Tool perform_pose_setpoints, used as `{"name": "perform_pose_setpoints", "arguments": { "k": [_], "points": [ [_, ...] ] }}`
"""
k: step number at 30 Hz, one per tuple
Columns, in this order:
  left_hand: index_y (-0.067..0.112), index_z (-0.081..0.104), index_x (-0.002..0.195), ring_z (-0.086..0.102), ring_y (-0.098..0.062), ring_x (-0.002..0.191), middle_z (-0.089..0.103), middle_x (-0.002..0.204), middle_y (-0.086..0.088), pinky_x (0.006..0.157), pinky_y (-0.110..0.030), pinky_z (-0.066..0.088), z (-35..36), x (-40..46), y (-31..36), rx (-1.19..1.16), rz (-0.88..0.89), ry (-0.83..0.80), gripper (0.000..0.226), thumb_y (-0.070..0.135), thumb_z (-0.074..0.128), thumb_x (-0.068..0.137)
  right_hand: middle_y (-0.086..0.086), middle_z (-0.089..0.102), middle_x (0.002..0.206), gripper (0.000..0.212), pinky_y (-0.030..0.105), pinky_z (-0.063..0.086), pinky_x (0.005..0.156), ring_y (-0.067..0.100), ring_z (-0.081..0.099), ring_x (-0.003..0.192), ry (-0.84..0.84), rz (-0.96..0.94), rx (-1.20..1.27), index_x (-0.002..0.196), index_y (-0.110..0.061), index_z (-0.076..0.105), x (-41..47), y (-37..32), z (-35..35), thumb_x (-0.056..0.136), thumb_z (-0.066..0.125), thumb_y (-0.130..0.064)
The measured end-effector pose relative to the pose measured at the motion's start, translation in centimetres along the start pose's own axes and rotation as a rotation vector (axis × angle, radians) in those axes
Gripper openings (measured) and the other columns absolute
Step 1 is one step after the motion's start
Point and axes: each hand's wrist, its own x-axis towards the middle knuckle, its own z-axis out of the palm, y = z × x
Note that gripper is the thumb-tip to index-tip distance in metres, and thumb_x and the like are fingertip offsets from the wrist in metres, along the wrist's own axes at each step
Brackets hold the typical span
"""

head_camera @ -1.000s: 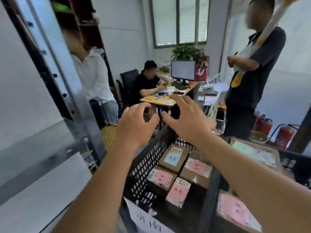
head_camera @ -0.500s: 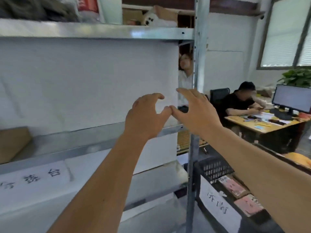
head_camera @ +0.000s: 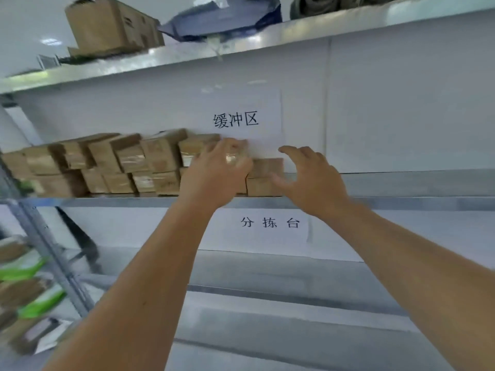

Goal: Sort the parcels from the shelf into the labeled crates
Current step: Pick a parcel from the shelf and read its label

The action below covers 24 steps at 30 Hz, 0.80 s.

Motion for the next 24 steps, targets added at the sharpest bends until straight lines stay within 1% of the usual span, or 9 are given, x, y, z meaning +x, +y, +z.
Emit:
{"name": "perform_pose_setpoints", "arguments": {
  "k": [3, 5, 9, 12, 14, 17, 20, 22, 24],
  "points": [
    [0.047, 0.055, 0.138, 0.056, -0.029, 0.133, 0.053, 0.151, 0.008, 0.105, -0.047, 0.050, -1.9, 1.9, -3.9, 0.038, -0.042, 0.010, 0.046, 0.057, 0.050, 0.094, -0.004, 0.051, 0.147, 0.065, 0.050, 0.043, 0.106, 0.023, 0.045, 0.135, -0.021, -0.009, 0.008, 0.151, -0.035, 0.043, 2.6, -2.3, 2.9, 0.093, 0.052, -0.063],
    [0.047, 0.054, 0.137, 0.055, -0.027, 0.131, 0.054, 0.148, 0.007, 0.102, -0.044, 0.047, -1.9, 3.6, -5.7, 0.044, -0.067, 0.003, 0.040, 0.053, 0.051, 0.098, -0.005, 0.049, 0.149, 0.065, 0.049, 0.043, 0.107, 0.022, 0.044, 0.136, -0.042, 0.003, 0.003, 0.152, -0.036, 0.041, 4.7, -2.7, 4.4, 0.093, 0.051, -0.064],
    [0.045, 0.057, 0.132, 0.063, -0.025, 0.112, 0.064, 0.127, 0.010, 0.090, -0.040, 0.047, 0.6, 7.1, -7.3, 0.038, -0.084, -0.038, 0.035, 0.055, 0.050, 0.099, -0.004, 0.049, 0.149, 0.066, 0.049, 0.042, 0.107, 0.024, 0.044, 0.136, -0.057, 0.063, -0.021, 0.152, -0.038, 0.040, 8.8, -0.9, 7.1, 0.092, 0.049, -0.066],
    [0.044, 0.062, 0.125, 0.063, -0.022, 0.104, 0.068, 0.115, 0.009, 0.090, -0.039, 0.048, 4.6, 9.0, -7.0, 0.034, -0.107, -0.154, 0.034, 0.058, 0.048, 0.098, 0.000, 0.050, 0.146, 0.065, 0.045, 0.043, 0.102, 0.028, 0.046, 0.134, -0.109, 0.162, -0.003, 0.152, -0.036, 0.041, 11.5, 2.0, 9.4, 0.095, 0.050, -0.066],
    [0.039, 0.067, 0.115, 0.066, -0.021, 0.099, 0.071, 0.105, 0.008, 0.091, -0.040, 0.053, 8.0, 9.7, -6.7, 0.018, -0.100, -0.213, 0.032, 0.058, 0.048, 0.098, 0.006, 0.053, 0.143, 0.069, 0.046, 0.046, 0.102, 0.031, 0.051, 0.130, -0.177, 0.270, 0.041, 0.150, -0.029, 0.044, 12.8, 3.9, 11.1, 0.093, 0.051, -0.067],
    [0.033, 0.067, 0.104, 0.071, -0.024, 0.093, 0.074, 0.095, 0.004, 0.090, -0.042, 0.058, 12.3, 10.9, -6.5, 0.001, -0.095, -0.231, 0.028, 0.052, 0.048, 0.099, 0.014, 0.065, 0.125, 0.060, 0.041, 0.050, 0.092, 0.035, 0.060, 0.113, -0.220, 0.445, 0.127, 0.129, -0.014, 0.058, 13.8, 5.6, 13.2, 0.091, 0.055, -0.061],
    [0.027, 0.062, 0.109, 0.070, -0.031, 0.095, 0.074, 0.098, -0.003, 0.083, -0.041, 0.056, 14.1, 11.4, -6.3, 0.008, -0.080, -0.208, 0.027, 0.048, 0.047, 0.104, 0.016, 0.070, 0.110, 0.047, 0.035, 0.049, 0.076, 0.034, 0.064, 0.099, -0.212, 0.507, 0.178, 0.106, -0.006, 0.065, 14.3, 5.7, 13.8, 0.094, 0.054, -0.051],
    [0.024, 0.061, 0.112, 0.069, -0.031, 0.096, 0.073, 0.099, -0.004, 0.082, -0.041, 0.054, 14.2, 11.4, -6.1, 0.014, -0.054, -0.195, 0.027, 0.046, 0.047, 0.106, 0.016, 0.070, 0.109, 0.046, 0.033, 0.044, 0.069, 0.033, 0.064, 0.097, -0.216, 0.538, 0.173, 0.104, -0.004, 0.066, 14.1, 5.4, 13.5, 0.095, 0.052, -0.047],
    [0.025, 0.060, 0.116, 0.068, -0.027, 0.098, 0.072, 0.102, 0.001, 0.082, -0.039, 0.052, 13.9, 11.2, -5.9, -0.013, -0.042, -0.207, 0.025, 0.045, 0.050, 0.105, 0.014, 0.069, 0.112, 0.054, 0.033, 0.045, 0.073, 0.033, 0.064, 0.100, -0.181, 0.564, 0.186, 0.110, -0.006, 0.066, 13.5, 5.4, 13.0, 0.089, 0.052, -0.053]
  ]
}}
